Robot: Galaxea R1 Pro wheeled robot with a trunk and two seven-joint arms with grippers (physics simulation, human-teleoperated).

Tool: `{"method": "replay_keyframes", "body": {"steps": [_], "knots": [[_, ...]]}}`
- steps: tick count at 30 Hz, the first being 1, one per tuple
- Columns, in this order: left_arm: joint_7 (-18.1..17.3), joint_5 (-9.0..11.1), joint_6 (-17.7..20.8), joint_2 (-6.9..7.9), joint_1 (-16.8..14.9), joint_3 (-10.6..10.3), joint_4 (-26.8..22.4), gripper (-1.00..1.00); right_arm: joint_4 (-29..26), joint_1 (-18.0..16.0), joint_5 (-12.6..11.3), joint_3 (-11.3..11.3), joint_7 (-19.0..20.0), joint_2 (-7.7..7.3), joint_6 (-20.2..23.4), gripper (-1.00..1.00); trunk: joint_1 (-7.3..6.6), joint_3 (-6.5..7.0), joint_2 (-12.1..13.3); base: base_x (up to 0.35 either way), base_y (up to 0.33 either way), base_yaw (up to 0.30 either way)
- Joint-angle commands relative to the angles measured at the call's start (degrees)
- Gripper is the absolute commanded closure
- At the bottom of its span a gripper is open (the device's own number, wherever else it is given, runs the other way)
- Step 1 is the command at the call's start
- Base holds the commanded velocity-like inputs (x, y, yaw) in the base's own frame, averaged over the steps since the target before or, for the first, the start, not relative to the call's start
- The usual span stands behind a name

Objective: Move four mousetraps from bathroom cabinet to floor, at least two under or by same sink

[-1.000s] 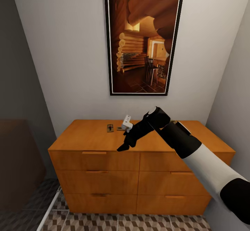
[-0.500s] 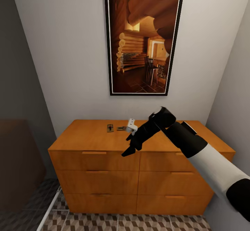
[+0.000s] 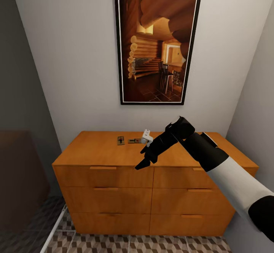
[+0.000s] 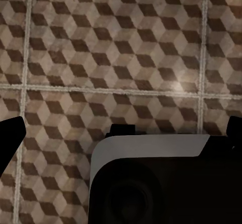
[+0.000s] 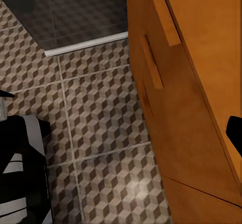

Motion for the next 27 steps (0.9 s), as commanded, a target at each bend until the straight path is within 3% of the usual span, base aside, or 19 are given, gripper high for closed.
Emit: {"method": "replay_keyframes", "body": {"steps": [1, 16, 27], "knots": [[0.2, 0.0, -0.2, -0.01, 0.0, 0.0, 0.0, -1.00, 0.2, -0.1, 0.6, 0.0, 0.6, 0.00, 0.4, -1.00, 0.00, -0.07, 0.0, 0.082, 0.000, 0.000], [0.3, -0.2, 0.0, 0.00, 0.0, -0.1, 6.7, -1.00, 3.0, -0.1, 0.6, -0.1, 0.5, 0.01, 0.4, -1.00, 0.00, -0.07, 0.0, 0.198, 0.000, 0.000], [0.3, -0.2, 0.0, 0.24, 0.0, -0.1, 8.2, -1.00, 3.1, -0.1, 0.6, -0.1, 0.5, 0.01, 0.4, -1.00, 0.00, -0.07, 0.0, 0.128, 0.000, 0.000]]}}
